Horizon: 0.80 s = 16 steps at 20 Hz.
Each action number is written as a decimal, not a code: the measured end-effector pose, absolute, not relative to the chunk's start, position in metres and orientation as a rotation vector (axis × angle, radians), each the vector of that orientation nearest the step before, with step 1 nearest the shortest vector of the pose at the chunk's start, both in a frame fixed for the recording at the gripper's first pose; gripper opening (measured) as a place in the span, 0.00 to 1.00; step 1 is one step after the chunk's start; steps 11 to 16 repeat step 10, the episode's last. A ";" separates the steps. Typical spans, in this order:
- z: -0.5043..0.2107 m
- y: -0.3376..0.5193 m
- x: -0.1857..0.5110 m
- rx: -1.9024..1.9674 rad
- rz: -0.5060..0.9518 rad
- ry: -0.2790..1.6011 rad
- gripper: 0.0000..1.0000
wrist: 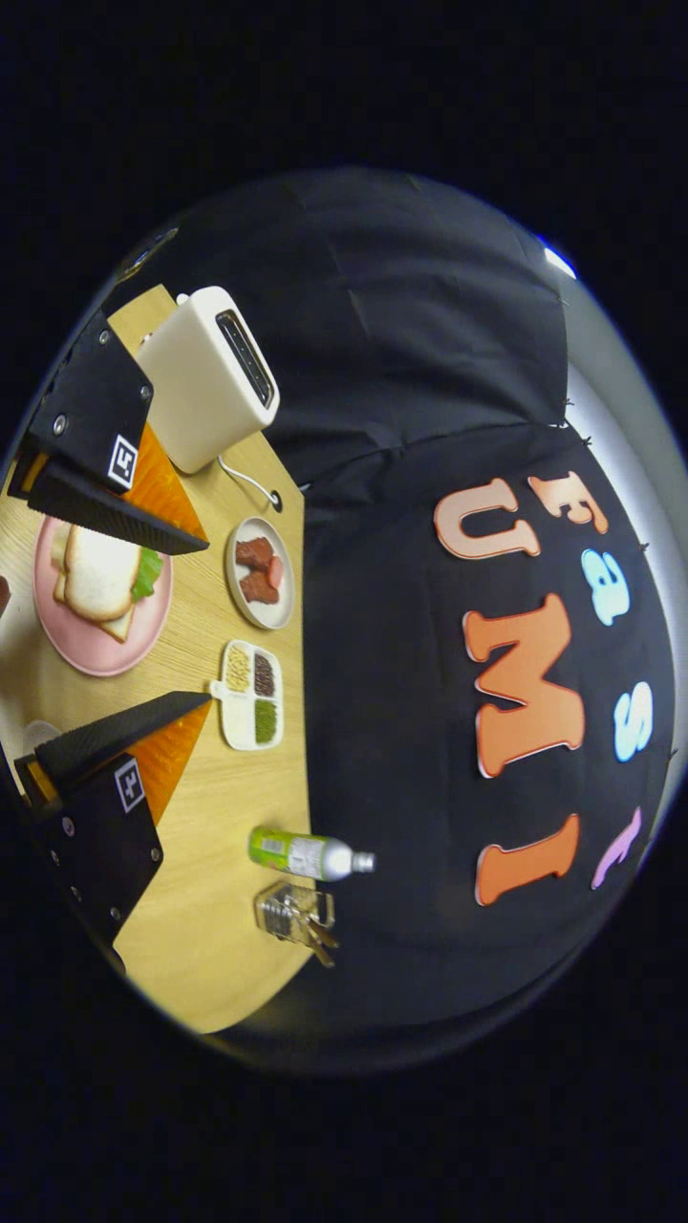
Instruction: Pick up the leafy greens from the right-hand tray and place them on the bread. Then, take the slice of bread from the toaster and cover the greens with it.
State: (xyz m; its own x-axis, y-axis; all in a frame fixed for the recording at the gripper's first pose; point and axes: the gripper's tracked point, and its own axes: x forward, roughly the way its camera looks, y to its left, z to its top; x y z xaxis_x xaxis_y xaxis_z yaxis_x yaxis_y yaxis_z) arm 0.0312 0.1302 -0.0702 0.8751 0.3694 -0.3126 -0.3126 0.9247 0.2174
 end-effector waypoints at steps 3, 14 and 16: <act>-0.038 0.118 0.033 0.141 0.306 0.246 0.89; 0.007 0.103 0.033 0.157 0.242 0.097 0.97; 0.007 0.103 0.033 0.157 0.242 0.097 0.97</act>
